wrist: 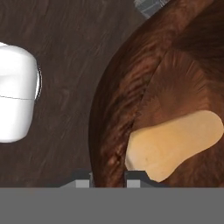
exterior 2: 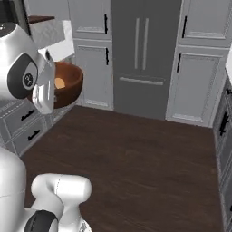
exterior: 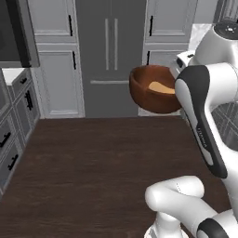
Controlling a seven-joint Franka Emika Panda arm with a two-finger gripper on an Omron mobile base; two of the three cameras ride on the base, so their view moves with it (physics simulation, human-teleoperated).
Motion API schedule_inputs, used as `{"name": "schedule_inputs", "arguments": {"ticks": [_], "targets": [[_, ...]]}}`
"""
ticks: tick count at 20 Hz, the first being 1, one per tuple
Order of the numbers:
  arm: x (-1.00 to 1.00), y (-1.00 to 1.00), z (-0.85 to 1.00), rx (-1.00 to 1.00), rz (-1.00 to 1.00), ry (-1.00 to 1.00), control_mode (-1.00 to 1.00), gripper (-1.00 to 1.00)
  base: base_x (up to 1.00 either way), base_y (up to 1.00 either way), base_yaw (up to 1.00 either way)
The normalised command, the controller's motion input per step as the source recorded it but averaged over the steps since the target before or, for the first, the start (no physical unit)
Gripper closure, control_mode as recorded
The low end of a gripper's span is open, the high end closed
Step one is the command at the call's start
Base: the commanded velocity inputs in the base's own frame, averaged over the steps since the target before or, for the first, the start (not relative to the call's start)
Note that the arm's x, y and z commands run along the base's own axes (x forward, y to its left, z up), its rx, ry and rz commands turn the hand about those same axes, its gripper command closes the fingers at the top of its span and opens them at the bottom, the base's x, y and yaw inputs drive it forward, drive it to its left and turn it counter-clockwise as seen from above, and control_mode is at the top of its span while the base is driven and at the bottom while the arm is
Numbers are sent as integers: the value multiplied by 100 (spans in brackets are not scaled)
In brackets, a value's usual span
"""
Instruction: Pick the squash from the sink and place it in the bowl. Then pick the bowl and place it in the microwave. Then close the microwave door and press the start button.
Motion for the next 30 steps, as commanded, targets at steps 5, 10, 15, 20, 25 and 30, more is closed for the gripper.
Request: {"name": "schedule_inputs", "arguments": {"ticks": [5, 10, 15, 20, 25, 30], "targets": [[0, 0, 0, 0, 0, 0, 100, 100, 100, -44, 50], [0, 0, 0, 0, 0, 0, 100, 100, 100, -72, 41], [0, 0, 0, 0, 0, 0, 100, 100, 100, -85, 35], [0, 0, 0, 0, 0, 0, 100, 100, 91, -84, 37], [0, 0, 0, 0, 0, 0, 100, 100, 94, -65, 43], [0, 0, 0, 0, 0, 0, 100, 100, 100, -50, 47]]}}
